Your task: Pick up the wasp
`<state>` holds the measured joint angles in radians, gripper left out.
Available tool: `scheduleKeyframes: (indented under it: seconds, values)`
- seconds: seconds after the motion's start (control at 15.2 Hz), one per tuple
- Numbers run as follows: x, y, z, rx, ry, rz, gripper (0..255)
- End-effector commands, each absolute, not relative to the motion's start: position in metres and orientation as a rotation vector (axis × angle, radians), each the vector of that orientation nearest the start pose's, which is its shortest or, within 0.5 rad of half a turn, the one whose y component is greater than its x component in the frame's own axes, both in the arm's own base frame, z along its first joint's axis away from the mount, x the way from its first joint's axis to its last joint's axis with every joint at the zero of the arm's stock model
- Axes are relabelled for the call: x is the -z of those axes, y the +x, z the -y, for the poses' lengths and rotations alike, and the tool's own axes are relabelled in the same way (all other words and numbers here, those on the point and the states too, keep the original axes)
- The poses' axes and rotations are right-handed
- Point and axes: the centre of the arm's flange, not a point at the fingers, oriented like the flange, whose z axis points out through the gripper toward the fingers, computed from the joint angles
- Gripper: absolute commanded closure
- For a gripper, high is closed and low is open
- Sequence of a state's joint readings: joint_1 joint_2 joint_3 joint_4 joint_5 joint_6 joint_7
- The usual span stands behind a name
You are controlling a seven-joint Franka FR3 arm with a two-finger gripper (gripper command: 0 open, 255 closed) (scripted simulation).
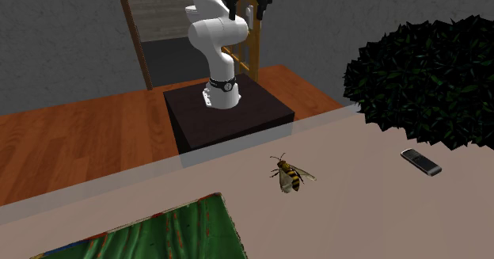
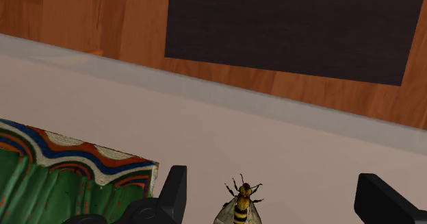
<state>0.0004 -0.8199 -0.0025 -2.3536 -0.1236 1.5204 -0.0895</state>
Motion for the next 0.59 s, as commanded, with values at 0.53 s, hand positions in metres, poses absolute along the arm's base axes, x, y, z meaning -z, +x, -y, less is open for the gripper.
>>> scheduleKeyframes:
  seconds: [0.53]
  values:
    - [-0.51,0.351,0.008,-0.033,-3.255,0.013,0]
